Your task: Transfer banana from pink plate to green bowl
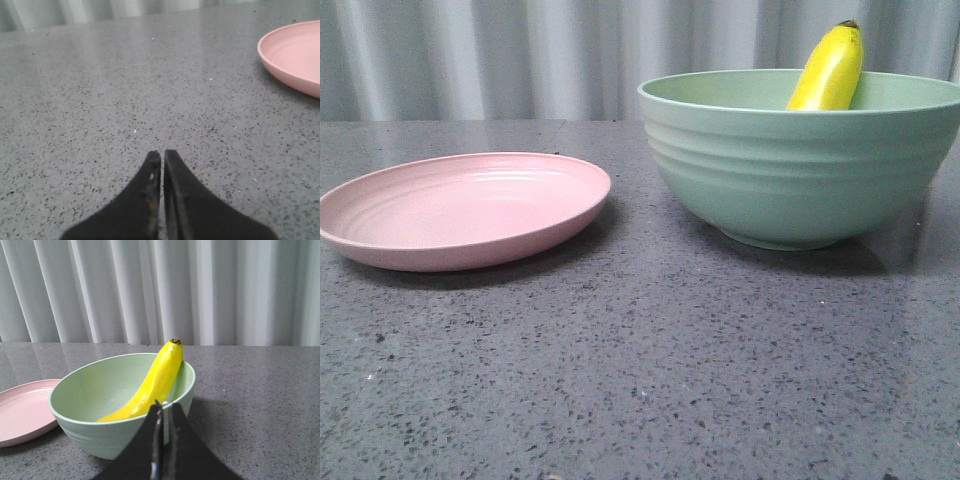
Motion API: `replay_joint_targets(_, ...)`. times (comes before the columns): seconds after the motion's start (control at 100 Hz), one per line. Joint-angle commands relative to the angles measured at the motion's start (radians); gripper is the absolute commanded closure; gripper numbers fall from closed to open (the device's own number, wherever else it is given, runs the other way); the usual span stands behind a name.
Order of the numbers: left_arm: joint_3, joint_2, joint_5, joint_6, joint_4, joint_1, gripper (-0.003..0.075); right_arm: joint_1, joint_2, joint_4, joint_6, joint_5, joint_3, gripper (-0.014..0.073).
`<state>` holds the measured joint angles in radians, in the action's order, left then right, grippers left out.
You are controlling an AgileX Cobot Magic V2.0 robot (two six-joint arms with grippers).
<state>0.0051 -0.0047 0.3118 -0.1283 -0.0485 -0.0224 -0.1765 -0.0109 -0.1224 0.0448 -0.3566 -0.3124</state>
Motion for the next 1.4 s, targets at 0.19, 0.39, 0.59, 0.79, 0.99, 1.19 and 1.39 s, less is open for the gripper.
replay_joint_targets(0.19,0.006,-0.029,-0.068,0.001,0.0,-0.002,0.0741,0.002,-0.01,0.007,0.004,0.074,-0.024,0.0661)
replay_joint_targets(0.39,0.006,-0.029,-0.068,0.001,0.0,-0.002,0.0741,0.002,-0.01,0.007,0.004,0.074,-0.024,0.0661)
replay_joint_targets(0.59,0.006,-0.029,-0.068,0.001,0.0,-0.002,0.0741,0.002,-0.01,0.007,0.004,0.074,-0.024,0.0661)
replay_joint_targets(0.79,0.006,-0.029,-0.068,0.001,0.0,-0.002,0.0741,0.009,-0.01,0.007,0.004,0.087,-0.015,0.0661)
replay_joint_targets(0.99,0.006,-0.029,-0.068,0.001,0.0,-0.002,0.0741,0.13,-0.01,0.011,0.004,0.232,0.105,0.0661)
replay_joint_targets(1.19,0.006,-0.029,-0.068,0.001,0.0,-0.002,0.0741,0.252,-0.01,0.011,0.004,0.518,0.304,0.0661)
replay_joint_targets(1.39,0.006,-0.029,-0.068,0.001,0.0,-0.002,0.0741,0.295,-0.018,0.014,0.004,0.465,0.347,0.0661)
